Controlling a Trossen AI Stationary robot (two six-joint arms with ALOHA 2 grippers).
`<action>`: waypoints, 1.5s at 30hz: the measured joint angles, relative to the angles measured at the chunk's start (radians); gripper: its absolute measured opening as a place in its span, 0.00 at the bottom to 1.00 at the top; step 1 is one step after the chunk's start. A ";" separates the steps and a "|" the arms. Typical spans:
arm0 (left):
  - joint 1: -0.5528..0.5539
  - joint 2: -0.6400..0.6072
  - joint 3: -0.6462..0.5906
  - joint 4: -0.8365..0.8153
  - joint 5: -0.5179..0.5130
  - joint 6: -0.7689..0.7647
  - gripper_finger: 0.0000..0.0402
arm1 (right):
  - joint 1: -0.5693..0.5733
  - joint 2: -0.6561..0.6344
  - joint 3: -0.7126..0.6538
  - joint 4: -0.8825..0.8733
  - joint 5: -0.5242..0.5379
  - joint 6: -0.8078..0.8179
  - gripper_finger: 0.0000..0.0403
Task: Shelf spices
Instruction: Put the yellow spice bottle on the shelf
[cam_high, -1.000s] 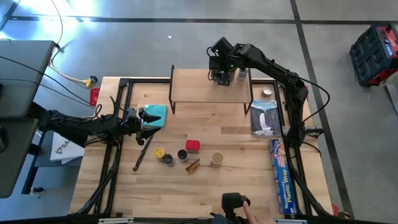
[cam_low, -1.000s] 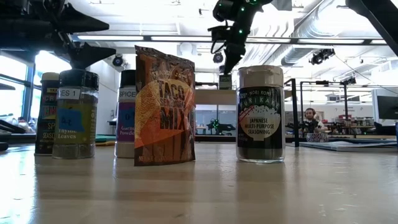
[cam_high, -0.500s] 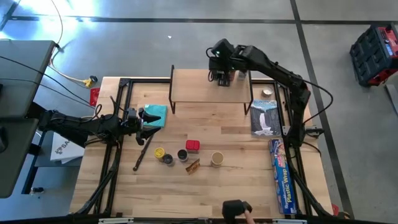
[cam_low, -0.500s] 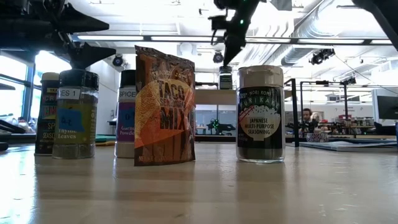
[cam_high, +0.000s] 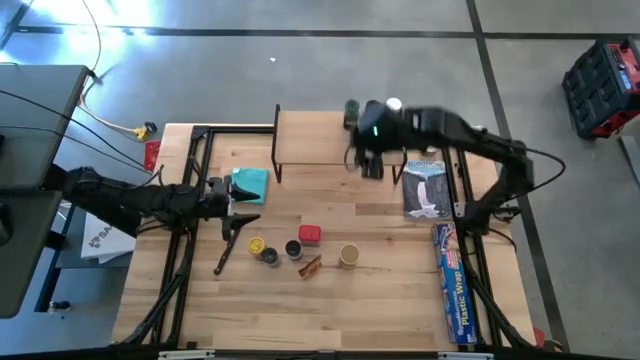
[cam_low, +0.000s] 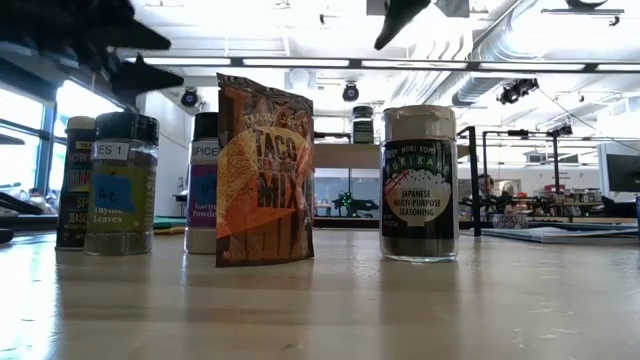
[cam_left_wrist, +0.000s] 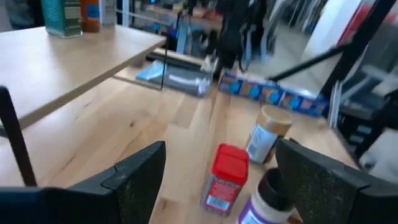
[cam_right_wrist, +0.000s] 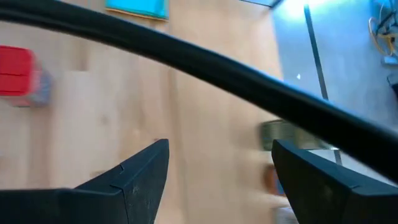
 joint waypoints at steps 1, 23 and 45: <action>-0.016 0.022 0.041 -0.048 -0.014 0.000 0.74 | 0.041 -0.025 -0.053 0.031 0.021 0.030 0.69; -0.589 0.630 0.433 -0.711 -0.244 -0.845 0.74 | 0.616 -0.152 -0.784 0.842 0.638 0.338 0.69; -0.619 0.968 0.440 -0.772 -0.347 -1.178 0.74 | 0.586 -0.152 -0.785 0.892 0.618 0.292 0.69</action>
